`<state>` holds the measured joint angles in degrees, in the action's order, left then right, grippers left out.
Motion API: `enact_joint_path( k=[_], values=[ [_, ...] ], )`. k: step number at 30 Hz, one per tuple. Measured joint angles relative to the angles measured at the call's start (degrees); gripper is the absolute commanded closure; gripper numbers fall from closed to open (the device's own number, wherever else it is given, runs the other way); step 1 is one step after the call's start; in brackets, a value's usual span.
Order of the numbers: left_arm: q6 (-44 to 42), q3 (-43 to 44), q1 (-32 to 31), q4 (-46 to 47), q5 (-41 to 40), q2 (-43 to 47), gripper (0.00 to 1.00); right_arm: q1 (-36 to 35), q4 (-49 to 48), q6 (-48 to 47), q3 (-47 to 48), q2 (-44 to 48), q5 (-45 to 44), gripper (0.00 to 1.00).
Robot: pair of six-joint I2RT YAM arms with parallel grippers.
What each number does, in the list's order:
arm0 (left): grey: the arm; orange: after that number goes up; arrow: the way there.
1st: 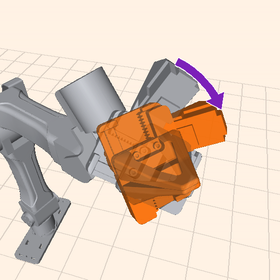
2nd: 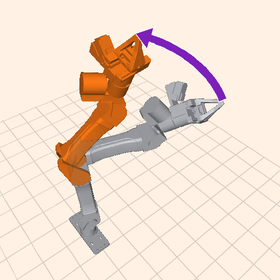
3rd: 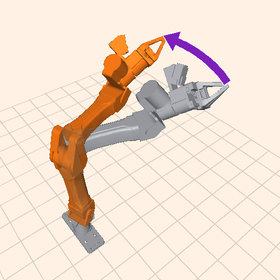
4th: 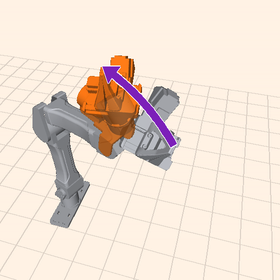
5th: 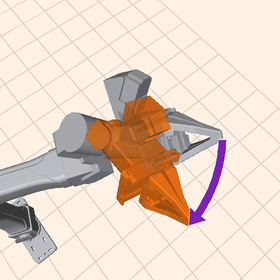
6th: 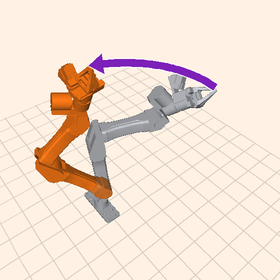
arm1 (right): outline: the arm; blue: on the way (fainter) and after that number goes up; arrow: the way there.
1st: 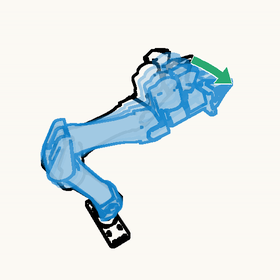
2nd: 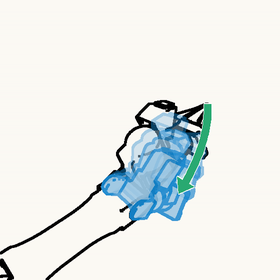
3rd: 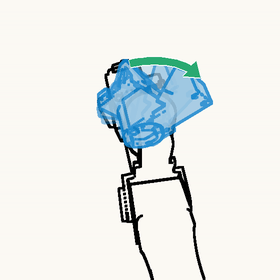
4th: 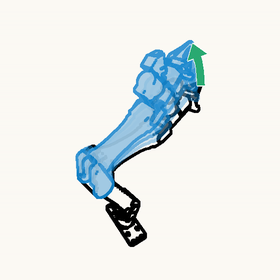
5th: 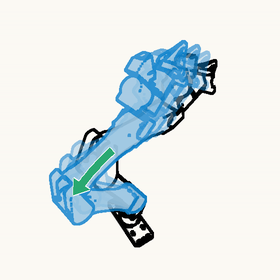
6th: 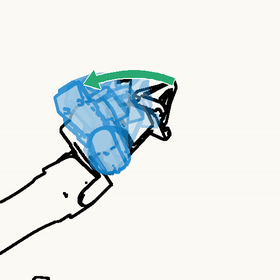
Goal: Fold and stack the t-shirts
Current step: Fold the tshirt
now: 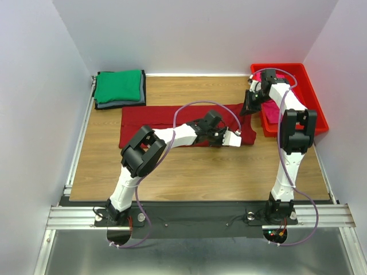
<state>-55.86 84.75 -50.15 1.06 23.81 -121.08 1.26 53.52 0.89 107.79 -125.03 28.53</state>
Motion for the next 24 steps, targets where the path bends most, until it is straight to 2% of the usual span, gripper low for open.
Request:
enact_joint_path(
  k=[5,7,8,11,14,24],
  values=[
    [-0.26,0.00,0.00,-0.70,0.42,0.00,0.62,0.00,0.00,0.00,0.00,-0.09,0.00,0.99],
    [-0.26,0.02,0.00,-0.87,0.37,0.00,0.70,0.00,0.00,0.00,0.00,-0.15,0.00,0.99],
    [-0.28,0.04,0.00,-0.92,0.35,0.00,0.78,0.00,0.00,0.00,0.00,-0.20,0.00,0.99],
    [-0.44,0.50,0.02,-1.25,0.09,-0.04,0.92,0.00,0.00,0.00,0.00,-0.24,0.00,0.99],
    [-0.42,0.90,0.22,-1.25,-0.09,-0.04,1.00,0.02,0.00,0.00,0.00,-0.24,0.00,0.99],
    [-0.24,2.32,2.82,-0.98,0.15,-0.04,1.00,0.00,-0.02,0.02,0.07,-0.37,1.36,0.99]
  ],
)
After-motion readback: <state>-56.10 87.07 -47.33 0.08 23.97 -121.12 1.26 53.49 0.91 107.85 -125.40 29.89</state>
